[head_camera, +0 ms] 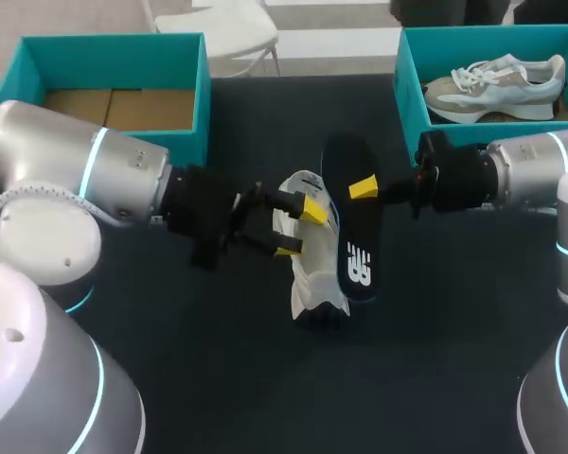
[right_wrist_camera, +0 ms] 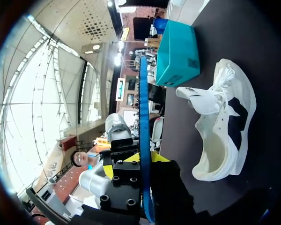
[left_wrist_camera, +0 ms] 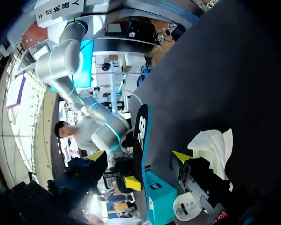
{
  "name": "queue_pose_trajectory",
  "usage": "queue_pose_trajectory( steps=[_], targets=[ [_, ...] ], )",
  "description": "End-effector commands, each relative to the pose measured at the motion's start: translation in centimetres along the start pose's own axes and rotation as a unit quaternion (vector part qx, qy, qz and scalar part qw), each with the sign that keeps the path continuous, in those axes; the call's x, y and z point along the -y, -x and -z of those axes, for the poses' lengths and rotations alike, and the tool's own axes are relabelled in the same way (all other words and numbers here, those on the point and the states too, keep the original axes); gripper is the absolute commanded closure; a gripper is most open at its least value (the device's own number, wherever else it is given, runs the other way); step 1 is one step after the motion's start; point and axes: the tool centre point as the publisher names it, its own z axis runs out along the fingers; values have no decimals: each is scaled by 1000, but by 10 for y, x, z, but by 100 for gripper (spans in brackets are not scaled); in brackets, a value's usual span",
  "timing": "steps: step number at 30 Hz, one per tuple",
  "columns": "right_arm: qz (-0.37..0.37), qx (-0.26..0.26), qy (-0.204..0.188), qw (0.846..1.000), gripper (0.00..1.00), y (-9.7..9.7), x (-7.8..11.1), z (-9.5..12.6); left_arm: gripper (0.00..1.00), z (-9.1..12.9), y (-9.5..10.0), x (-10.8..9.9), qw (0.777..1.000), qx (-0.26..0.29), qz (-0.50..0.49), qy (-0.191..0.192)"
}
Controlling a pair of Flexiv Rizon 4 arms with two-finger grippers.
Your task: Take the shoe out of the shoebox, open the shoe tongue, remove and reinsert the insole, then place the shoe into the shoebox
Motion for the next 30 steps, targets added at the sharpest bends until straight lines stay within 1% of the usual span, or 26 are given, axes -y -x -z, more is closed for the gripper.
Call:
queue_pose_trajectory(
  steps=[1,5,8,9,10,12,14,15,17,18,19,21,30],
  targets=[
    [-1,1,-8,1000,100,2,-4,1,0,21,2,5,1000,-22,6,-3],
    [-2,1,-11,1000,100,6,-4,1,0,26,10,2,998,-52,24,-7],
    [-4,-1,-12,1000,100,9,-3,-1,0,27,18,-2,996,-77,37,-3],
    [-5,-1,-12,1000,100,11,-3,-1,0,28,21,-4,995,-93,46,4],
    [-6,-2,-13,1000,100,13,-2,-1,0,28,23,-5,994,-98,50,3],
    [-6,-4,-13,1000,100,15,-1,-3,0,29,28,-9,990,-127,63,8],
    [-6,-6,-13,1000,100,16,0,-4,0,29,33,-12,984,-164,73,7],
    [-7,-7,-14,1000,100,17,1,-5,0,29,36,-15,978,-191,80,10],
    [-9,-7,-15,1000,100,19,3,-6,0,28,39,-19,965,-240,102,6],
    [-9,-8,-15,1000,100,20,4,-7,0,29,42,-20,962,-252,108,5],
    [-9,-9,-15,1000,100,20,5,-8,0,29,44,-22,955,-275,112,20],
    [-11,-9,-15,1000,100,22,7,-9,0,31,48,-26,944,-310,114,21],
    [-10,-12,-15,1000,100,23,9,-12,0,31,48,-26,944,-310,114,21]
  ],
)
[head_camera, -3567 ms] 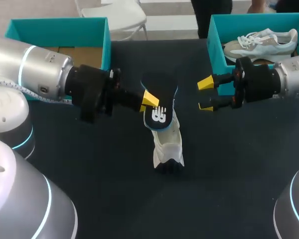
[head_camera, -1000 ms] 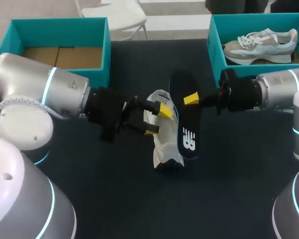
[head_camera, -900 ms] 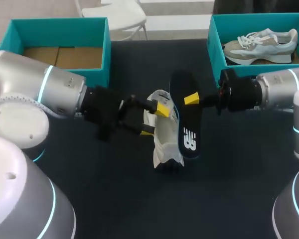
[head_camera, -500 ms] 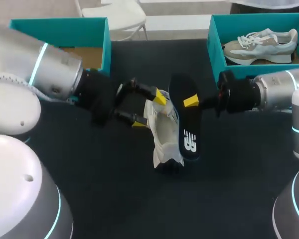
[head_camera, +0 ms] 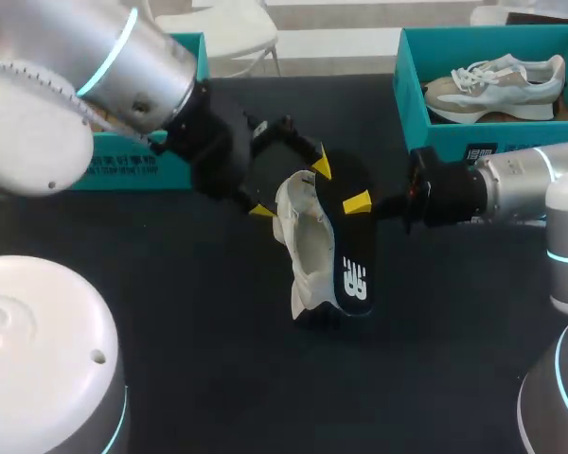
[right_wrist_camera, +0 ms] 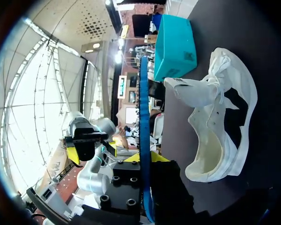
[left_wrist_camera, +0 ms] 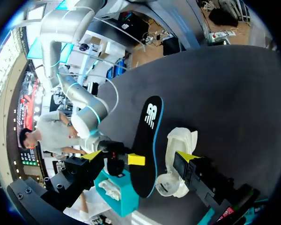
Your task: Take the shoe out of the shoebox, open the shoe tongue, remove and reinsert the insole, then place the shoe into the shoebox
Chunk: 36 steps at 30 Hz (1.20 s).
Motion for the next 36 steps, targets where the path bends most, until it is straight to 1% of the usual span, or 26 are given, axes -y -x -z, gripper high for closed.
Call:
queue_pose_trajectory(
  steps=[1,9,12,13,16,18,22,23,26,29,31,36],
  targets=[
    [0,1,-1,1000,100,0,0,-2,0,1,4,-2,997,-80,0,-1],
    [-3,4,-10,1000,100,-3,-4,-2,0,-1,3,-1,996,-84,4,-2],
    [-5,4,-13,1000,100,-3,-5,-2,0,-5,2,0,993,-115,13,2],
    [-6,4,-14,1000,100,-3,-5,-2,0,-6,2,0,992,-125,18,-2],
    [-6,5,-15,1000,100,-4,-6,-2,0,-8,3,0,985,-167,28,12],
    [-6,6,-14,1000,100,-4,-6,-2,0,-7,3,-1,983,-179,40,14],
    [-4,9,-12,1000,100,-5,-5,-1,0,-7,1,-2,977,-205,58,32],
    [-4,9,-11,1000,100,-5,-5,-1,0,-7,1,-2,974,-214,72,27],
    [-5,9,-10,1000,100,-5,-4,-1,0,-9,0,-2,967,-239,81,35],
    [-6,9,-10,1000,100,-5,-4,-1,0,-8,1,-2,969,-231,78,33],
    [-6,8,-14,1000,100,-5,-4,-1,0,-8,4,-3,967,-243,67,35],
    [-6,6,-20,1000,100,-3,-6,-3,0,-10,15,-14,962,-266,46,45]
  ],
)
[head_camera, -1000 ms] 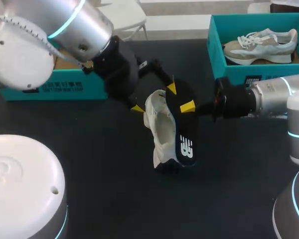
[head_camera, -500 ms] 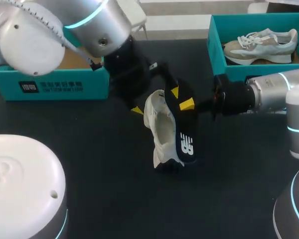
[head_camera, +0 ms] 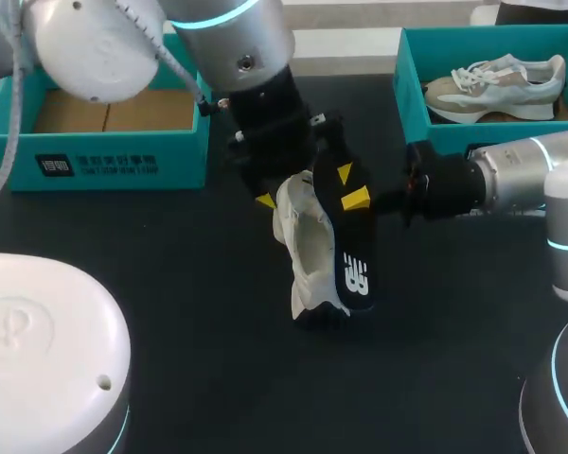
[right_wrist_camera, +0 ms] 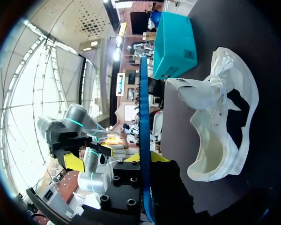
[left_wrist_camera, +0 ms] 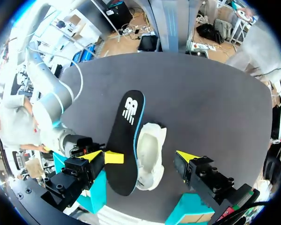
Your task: Take the shoe out of the shoebox, open the shoe tongue, remove and reinsert the insole, then place the shoe into the shoebox
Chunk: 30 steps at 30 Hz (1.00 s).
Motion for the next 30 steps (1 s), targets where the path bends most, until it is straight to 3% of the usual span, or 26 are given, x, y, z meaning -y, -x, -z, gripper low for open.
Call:
queue_pose_trajectory(
  steps=[1,11,30],
  targets=[
    [-1,-1,-5,1000,100,2,-3,-2,0,2,17,-8,998,-59,-5,6],
    [0,1,-12,1000,100,1,-5,-5,0,1,37,-21,994,-107,-7,14],
    [1,2,-10,1000,100,2,-3,-5,0,-6,40,-23,992,-120,-13,20]
  ],
)
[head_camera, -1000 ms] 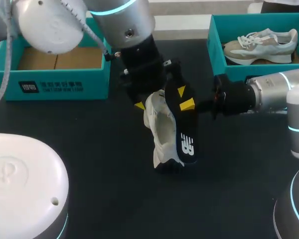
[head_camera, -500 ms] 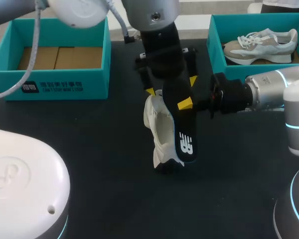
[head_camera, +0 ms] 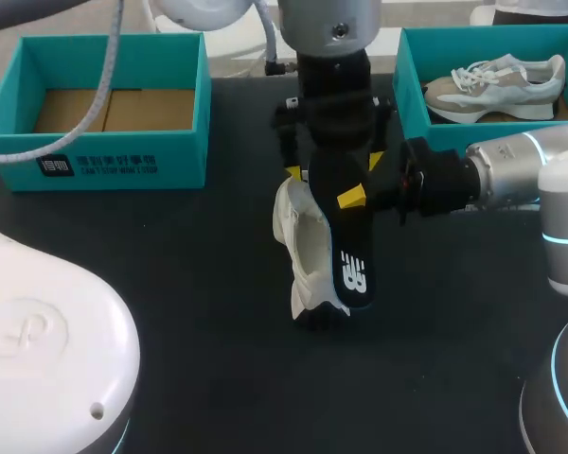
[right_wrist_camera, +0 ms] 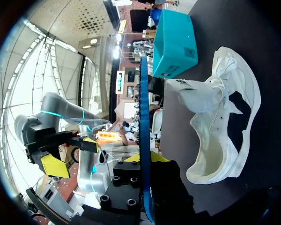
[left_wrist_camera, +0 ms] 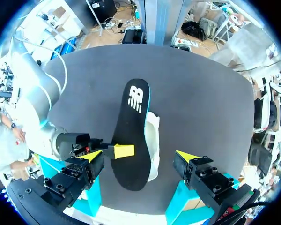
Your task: Take the shoe out of the shoebox, open the shoe tongue, remove and reinsert the insole, then place the shoe into the shoebox
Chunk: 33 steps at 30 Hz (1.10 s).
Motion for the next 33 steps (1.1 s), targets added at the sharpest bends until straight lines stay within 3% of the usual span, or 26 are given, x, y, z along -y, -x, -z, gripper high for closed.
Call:
queue_pose_trajectory(
  steps=[1,7,16,33],
  targets=[
    [-1,1,1,1000,100,0,2,0,0,1,3,-1,1000,-5,0,1],
    [0,1,2,1000,100,0,2,0,0,3,3,0,1000,8,-5,4],
    [0,3,5,1000,100,0,3,2,0,6,-12,8,993,105,-42,27],
    [-4,4,7,1000,100,-1,5,3,0,0,-48,10,964,253,-75,-7]
  ],
)
